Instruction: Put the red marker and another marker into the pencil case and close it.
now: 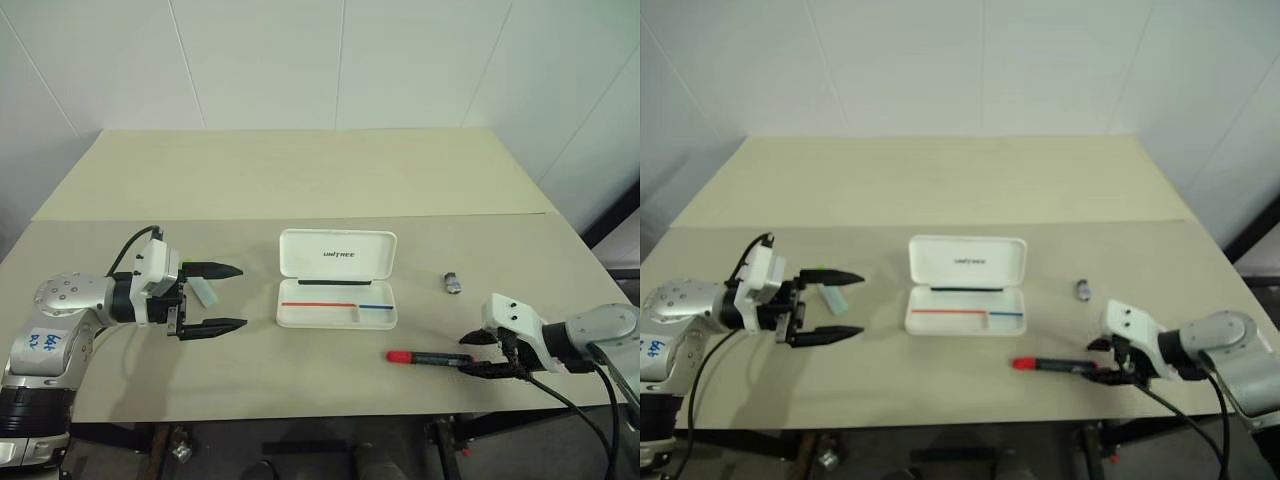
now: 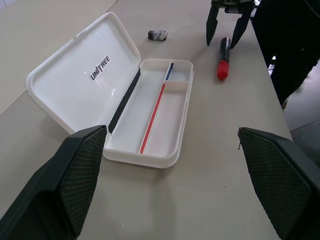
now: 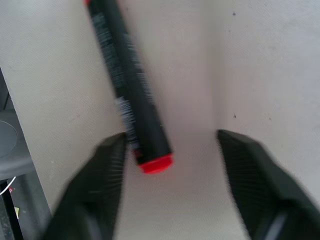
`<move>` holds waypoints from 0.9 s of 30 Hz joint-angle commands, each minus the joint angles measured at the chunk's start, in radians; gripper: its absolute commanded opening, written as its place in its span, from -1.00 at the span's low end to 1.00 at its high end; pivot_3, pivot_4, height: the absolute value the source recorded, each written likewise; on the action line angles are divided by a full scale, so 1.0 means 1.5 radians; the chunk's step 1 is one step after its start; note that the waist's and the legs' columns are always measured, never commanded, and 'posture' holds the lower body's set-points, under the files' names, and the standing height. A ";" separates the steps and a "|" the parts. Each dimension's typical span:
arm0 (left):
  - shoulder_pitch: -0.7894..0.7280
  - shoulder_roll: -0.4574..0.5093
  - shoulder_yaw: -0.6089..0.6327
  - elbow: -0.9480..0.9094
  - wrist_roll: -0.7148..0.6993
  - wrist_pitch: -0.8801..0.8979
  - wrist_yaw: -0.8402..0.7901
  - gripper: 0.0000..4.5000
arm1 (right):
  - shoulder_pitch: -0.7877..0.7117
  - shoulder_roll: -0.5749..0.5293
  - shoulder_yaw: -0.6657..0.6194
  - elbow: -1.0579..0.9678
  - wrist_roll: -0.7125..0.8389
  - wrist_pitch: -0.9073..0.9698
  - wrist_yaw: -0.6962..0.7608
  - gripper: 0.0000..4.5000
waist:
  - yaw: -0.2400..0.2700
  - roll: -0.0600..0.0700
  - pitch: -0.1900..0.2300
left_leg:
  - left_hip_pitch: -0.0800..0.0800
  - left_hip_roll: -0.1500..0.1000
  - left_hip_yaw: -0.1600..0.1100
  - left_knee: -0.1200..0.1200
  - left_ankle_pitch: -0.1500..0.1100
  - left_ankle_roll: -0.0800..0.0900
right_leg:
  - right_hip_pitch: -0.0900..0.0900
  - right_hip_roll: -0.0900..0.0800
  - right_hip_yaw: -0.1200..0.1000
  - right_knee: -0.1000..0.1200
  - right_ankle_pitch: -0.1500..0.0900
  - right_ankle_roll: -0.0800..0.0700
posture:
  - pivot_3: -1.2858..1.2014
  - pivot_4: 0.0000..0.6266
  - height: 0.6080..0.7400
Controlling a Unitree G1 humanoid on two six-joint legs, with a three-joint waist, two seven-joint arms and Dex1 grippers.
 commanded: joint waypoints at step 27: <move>-0.011 0.008 0.009 0.057 0.025 -0.059 -0.001 1.00 | -0.210 -0.041 0.010 0.062 0.049 -0.113 0.134 -0.72 | -0.005 0.001 0.000 | 0.001 0.000 0.000 0.001 0.000 0.000 | 0.000 0.000 0.000 0.002 0.000 0.000 | 0.03 -0.52 1.00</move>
